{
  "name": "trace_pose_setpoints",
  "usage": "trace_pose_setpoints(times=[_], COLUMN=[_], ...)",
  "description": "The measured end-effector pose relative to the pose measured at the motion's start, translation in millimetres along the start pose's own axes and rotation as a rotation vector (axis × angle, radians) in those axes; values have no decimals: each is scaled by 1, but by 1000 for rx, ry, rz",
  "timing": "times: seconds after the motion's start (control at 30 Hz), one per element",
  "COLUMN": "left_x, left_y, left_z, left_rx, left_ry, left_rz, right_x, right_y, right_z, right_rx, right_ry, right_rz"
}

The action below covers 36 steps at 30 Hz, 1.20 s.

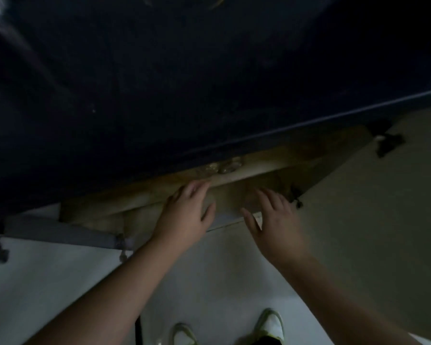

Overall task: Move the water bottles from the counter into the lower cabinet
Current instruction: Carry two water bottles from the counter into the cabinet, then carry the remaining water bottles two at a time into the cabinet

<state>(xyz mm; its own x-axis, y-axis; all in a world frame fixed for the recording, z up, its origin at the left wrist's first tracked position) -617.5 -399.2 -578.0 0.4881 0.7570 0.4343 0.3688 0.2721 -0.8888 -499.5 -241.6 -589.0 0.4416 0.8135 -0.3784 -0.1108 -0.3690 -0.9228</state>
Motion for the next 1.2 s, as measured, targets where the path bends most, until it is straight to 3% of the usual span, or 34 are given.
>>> trace_pose_setpoints(times=[0.13,0.4,0.6,0.83,1.2], left_x=[32,105,134,207,390], left_y=[-44,-147,-194,-200,-173], left_z=[-58,-171,-219,-215,-206], left_rx=[-144,-191,-291,-320,-309], left_ry=[77,369,578,735,1131], left_rz=[146,270,306,293,304], right_x=[-10,-51,-58,-50,29], right_y=[-62,-205,-284,-317,-348], right_z=[-51,-181,-271,-335,-411], right_rx=[-65,-108,-29,116,313], right_ry=[22,84,212,421,901], right_rz=[-73,-101,-157,-202,-181])
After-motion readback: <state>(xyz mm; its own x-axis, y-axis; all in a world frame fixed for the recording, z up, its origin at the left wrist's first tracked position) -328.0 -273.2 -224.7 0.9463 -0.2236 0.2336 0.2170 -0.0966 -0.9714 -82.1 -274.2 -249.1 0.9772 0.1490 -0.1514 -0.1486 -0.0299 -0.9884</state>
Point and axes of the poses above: each hand's wrist, its own z-axis towards the middle knuckle, its own y-axis out of the palm, x = y × z, the point moved 1 cm from there along z, towards the middle knuckle, and after that the axes turned 3 degrees about x, right-handed, at the moved point
